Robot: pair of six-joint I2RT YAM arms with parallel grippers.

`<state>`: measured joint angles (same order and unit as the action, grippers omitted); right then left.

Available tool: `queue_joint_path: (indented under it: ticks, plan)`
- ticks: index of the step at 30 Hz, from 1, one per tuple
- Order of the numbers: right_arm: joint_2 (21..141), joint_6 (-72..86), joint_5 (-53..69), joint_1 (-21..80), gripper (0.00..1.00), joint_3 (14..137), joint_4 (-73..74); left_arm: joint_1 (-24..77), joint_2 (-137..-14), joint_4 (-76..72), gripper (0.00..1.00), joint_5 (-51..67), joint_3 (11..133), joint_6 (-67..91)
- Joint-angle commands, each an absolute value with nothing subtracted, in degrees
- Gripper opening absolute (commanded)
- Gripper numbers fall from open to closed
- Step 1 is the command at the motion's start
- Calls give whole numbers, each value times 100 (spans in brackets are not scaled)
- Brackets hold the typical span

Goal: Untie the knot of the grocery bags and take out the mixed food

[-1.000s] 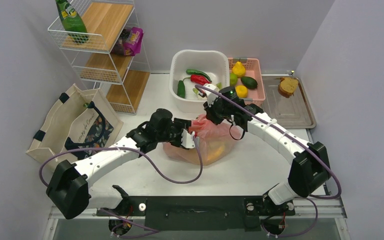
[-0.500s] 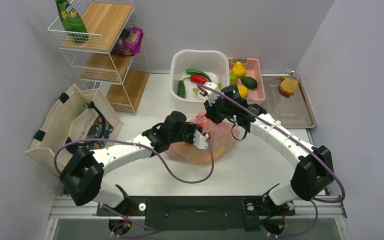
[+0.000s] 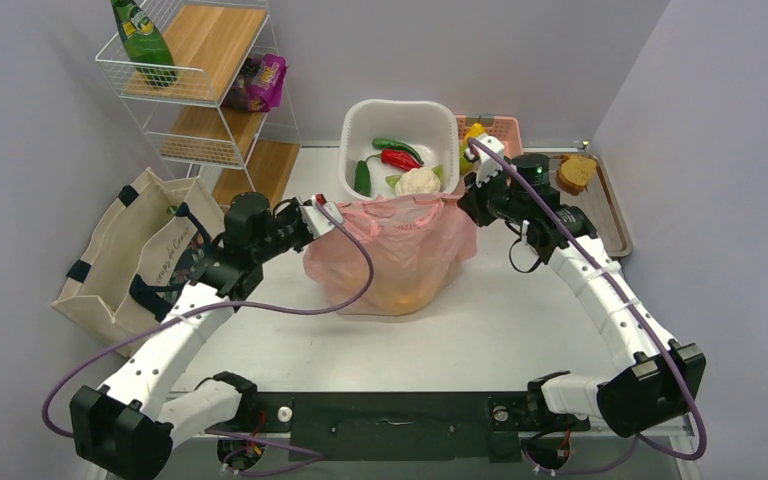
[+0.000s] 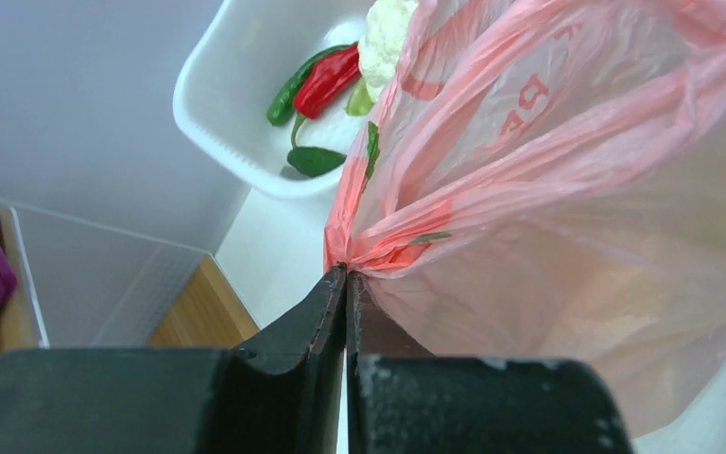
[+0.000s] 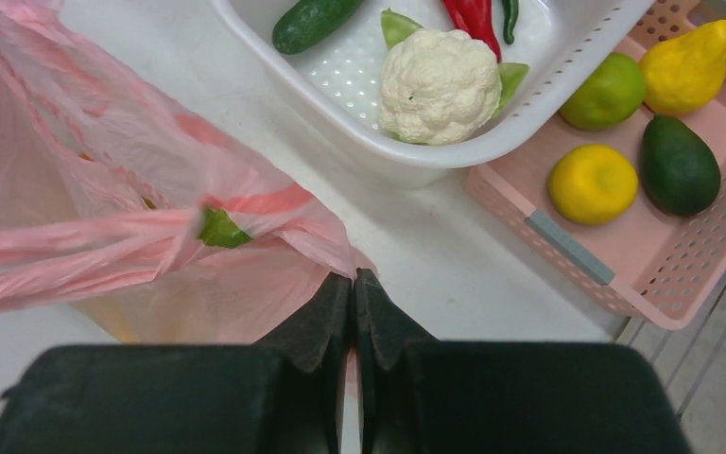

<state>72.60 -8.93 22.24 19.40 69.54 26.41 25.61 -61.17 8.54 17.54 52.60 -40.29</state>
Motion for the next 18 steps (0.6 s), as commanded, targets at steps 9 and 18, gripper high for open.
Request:
queue_joint_path:
  ticks: [9, 18]
  plan:
    - [6810, -1513, 2753, 1079, 0, 6260, 2954, 1199, -5527, 2150, 0, 2821, 4630, -2988]
    - [6752, -1199, 3333, 1422, 0, 6636, 3230, 1432, -5946, 2810, 38, 3630, 5759, -2738]
